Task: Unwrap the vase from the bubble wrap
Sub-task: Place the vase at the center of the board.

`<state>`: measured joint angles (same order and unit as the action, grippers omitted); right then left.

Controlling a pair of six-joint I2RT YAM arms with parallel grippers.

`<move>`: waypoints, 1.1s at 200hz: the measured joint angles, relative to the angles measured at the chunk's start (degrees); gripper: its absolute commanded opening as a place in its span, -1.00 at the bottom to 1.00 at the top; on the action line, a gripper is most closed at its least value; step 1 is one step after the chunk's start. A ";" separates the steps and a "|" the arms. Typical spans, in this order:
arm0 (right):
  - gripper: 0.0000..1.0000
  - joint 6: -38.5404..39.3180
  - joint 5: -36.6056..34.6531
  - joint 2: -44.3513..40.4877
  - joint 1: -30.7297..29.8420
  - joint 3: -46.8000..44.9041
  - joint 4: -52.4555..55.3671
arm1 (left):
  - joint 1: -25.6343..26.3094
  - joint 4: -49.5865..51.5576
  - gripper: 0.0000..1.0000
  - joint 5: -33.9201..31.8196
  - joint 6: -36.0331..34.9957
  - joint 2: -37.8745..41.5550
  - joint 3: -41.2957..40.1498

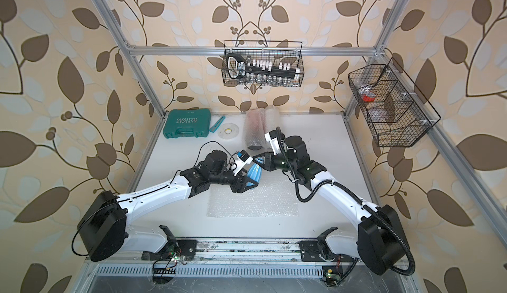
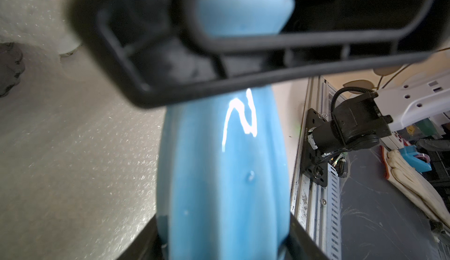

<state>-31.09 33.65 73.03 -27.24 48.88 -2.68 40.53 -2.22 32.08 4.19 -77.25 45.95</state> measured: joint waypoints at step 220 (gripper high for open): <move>-0.69 15.02 -24.63 -0.31 7.50 0.00 6.32 | -1.62 32.65 0.98 -25.83 8.31 15.80 10.97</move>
<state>-16.08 9.02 72.73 -19.75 48.88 3.64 38.92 30.44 6.24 12.49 -61.45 56.93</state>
